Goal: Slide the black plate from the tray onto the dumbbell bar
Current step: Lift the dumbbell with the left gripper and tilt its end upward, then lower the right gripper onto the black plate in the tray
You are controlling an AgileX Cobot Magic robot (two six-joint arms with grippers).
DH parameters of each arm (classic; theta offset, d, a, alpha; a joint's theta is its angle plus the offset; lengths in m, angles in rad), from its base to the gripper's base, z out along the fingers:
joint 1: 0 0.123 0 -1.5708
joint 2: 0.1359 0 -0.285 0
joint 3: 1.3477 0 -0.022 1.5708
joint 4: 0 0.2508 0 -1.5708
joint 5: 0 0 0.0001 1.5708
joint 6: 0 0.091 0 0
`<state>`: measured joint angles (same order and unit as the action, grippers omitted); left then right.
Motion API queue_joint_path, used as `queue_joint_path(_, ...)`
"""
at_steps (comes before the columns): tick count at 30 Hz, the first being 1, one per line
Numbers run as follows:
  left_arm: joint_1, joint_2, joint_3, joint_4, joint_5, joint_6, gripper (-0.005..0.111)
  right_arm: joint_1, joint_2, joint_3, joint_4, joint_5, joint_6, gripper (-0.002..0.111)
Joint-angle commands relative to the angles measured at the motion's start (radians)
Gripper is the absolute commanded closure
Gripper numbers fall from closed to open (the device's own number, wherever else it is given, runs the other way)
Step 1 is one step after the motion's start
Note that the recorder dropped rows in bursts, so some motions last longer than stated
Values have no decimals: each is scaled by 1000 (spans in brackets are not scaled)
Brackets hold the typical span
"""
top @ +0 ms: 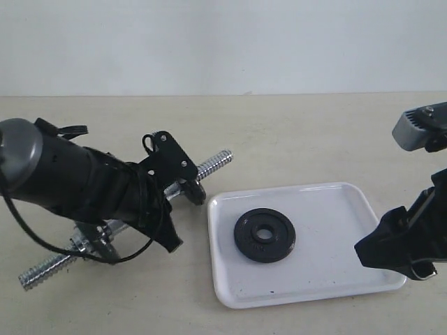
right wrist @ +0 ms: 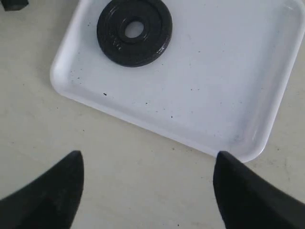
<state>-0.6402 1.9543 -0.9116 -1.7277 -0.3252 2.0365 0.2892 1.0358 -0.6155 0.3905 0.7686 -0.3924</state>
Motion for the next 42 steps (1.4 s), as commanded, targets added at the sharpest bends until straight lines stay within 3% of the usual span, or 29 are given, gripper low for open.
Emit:
queue_joint_path(1, 0, -81, 138, -17, 75, -105, 102, 2, 1, -2, 11, 2, -11, 41)
queue_joint_path(7, 0, -99, 303, -17, 164, -116, 102, 2, 1, -2, 31, 4, -14, 41)
queue_joint_path(15, 0, -148, 302, -17, 242, -114, 102, 2, 1, -2, 32, 7, -14, 41)
queue_joint_path(31, 0, -506, 324, -17, 318, -117, 102, 2, 1, -2, 47, 10, -27, 41)
queue_joint_path(42, 0, -533, 377, -17, 325, -106, 102, 2, 1, -2, 106, 40, -83, 41)
